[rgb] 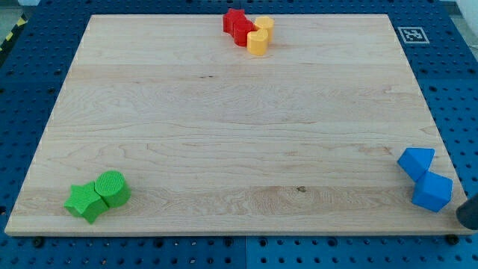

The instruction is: Separate the cube from the triangle

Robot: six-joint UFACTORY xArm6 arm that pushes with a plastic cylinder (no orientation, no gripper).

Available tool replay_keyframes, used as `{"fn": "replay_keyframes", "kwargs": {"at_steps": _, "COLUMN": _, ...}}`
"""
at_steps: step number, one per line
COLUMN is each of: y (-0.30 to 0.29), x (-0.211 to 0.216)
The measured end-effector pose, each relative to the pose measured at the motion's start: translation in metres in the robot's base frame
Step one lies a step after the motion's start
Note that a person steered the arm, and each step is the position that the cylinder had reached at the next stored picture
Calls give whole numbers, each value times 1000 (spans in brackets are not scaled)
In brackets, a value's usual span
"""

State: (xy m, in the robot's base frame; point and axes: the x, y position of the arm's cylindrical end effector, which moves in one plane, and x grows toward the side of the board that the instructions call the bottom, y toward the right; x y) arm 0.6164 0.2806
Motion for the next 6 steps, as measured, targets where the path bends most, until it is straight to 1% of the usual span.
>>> {"fn": "replay_keyframes", "kwargs": {"at_steps": 1, "y": -12, "x": -5}}
{"fn": "replay_keyframes", "kwargs": {"at_steps": 3, "y": -18, "x": -40}}
{"fn": "replay_keyframes", "kwargs": {"at_steps": 5, "y": -82, "x": -48}}
{"fn": "replay_keyframes", "kwargs": {"at_steps": 6, "y": -97, "x": -48}}
